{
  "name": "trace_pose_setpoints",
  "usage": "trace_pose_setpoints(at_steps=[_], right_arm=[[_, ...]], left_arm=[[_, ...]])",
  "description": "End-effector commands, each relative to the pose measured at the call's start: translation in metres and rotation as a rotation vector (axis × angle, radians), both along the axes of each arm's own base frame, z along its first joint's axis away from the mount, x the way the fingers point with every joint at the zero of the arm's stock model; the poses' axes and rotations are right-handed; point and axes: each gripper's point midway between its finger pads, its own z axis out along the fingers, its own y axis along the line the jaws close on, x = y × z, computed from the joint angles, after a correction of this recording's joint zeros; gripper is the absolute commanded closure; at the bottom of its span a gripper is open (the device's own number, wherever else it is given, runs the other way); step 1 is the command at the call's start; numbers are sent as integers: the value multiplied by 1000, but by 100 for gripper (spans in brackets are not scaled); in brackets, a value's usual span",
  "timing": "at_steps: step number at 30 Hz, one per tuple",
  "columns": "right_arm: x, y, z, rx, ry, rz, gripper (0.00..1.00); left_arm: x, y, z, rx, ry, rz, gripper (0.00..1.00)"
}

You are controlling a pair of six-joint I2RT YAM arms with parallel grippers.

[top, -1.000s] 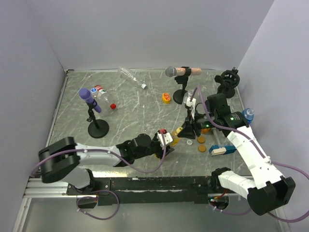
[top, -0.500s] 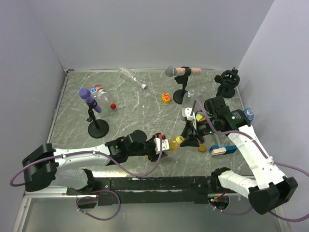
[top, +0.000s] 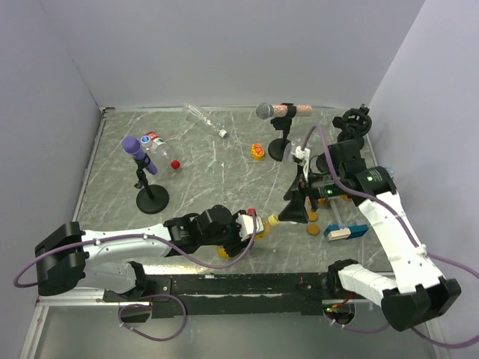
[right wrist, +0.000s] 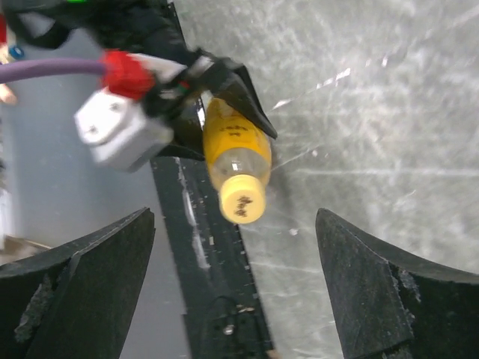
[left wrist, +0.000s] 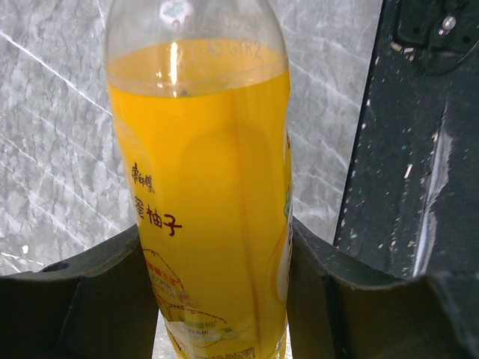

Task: Unscrew the bottle caps
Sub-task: Unscrew the bottle cap from the plastic bottle.

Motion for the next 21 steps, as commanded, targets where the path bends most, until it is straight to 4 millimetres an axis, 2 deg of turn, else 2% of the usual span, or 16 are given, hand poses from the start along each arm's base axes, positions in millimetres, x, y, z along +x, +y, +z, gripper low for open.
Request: trace_pose_setpoints(at_steps=[1,6,9,10,13,21], right_arm=[[13,1,-21,-52,168,-109,8],[13,5,-41,-128,251,-100,18],[13,7,-39,-121,254,-91,29],[13,8,-37,-118,252,-86,36],[11,9,-35,-115,260,-75,44],[8,10,-39,-131,275,-63,43]], left_arm=[[8,-26,65,-168,-38,46,91],[8,-32,71,-190,-39,49,91],[9,-34,72,-190,-38,57,91],[9,-34,72,-188,-35,58,91],[11,-34,70,-180,-34,67,91],[15,-34,75,-198,-30,103,91]])
